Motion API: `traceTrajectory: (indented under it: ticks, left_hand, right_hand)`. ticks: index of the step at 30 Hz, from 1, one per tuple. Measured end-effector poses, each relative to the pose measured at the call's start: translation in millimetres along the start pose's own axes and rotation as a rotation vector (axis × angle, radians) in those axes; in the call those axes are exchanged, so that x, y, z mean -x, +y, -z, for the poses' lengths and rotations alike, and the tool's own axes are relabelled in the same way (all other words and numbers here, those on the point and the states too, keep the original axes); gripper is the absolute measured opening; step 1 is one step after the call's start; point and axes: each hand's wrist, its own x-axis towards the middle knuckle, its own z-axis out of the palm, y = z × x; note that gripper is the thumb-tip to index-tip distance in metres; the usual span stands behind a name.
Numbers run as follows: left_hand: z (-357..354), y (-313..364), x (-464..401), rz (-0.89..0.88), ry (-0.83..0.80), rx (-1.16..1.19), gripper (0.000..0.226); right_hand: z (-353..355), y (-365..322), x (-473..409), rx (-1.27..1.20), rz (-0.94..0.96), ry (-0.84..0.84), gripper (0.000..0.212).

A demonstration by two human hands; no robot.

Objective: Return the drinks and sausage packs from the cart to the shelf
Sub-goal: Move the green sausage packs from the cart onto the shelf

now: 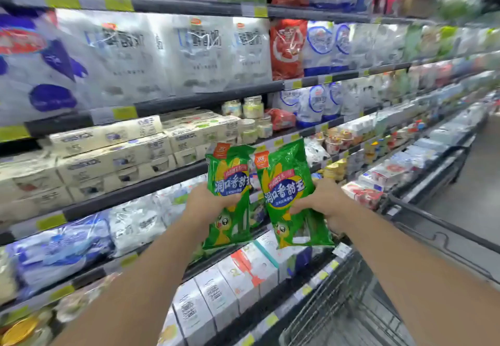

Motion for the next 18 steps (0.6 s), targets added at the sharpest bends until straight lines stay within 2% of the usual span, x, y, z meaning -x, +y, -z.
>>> traceTrajectory:
  ticks: [1, 2, 5, 9, 13, 18]
  left_hand:
    - [25, -4, 8, -0.001, 0.022, 0.012, 0.03]
    - [51, -8, 16, -0.004, 0.047, 0.019, 0.028]
    - [139, -29, 40, 0.006, 0.142, 0.022, 0.024]
    - [264, -59, 80, 0.045, 0.286, 0.01, 0.03]
    - [378, -86, 133, 0.082, 0.428, 0.001, 0.022]
    - [500, -119, 203, 0.111, 0.63, 0.01, 0.026]
  right_hand:
    - [-24, -11, 2, -0.011, 0.025, -0.034, 0.042]
    - [-49, -22, 6, -0.003, 0.045, -0.055, 0.037]
    - [-134, -52, 19, 0.016, 0.07, -0.192, 0.05]
    - [-256, -92, 52, 0.096, 0.143, -0.362, 0.041]
    - [-377, -132, 101, 0.063, 0.206, -0.541, 0.031]
    - [-512, -167, 163, -0.016, 0.246, -0.751, 0.036]
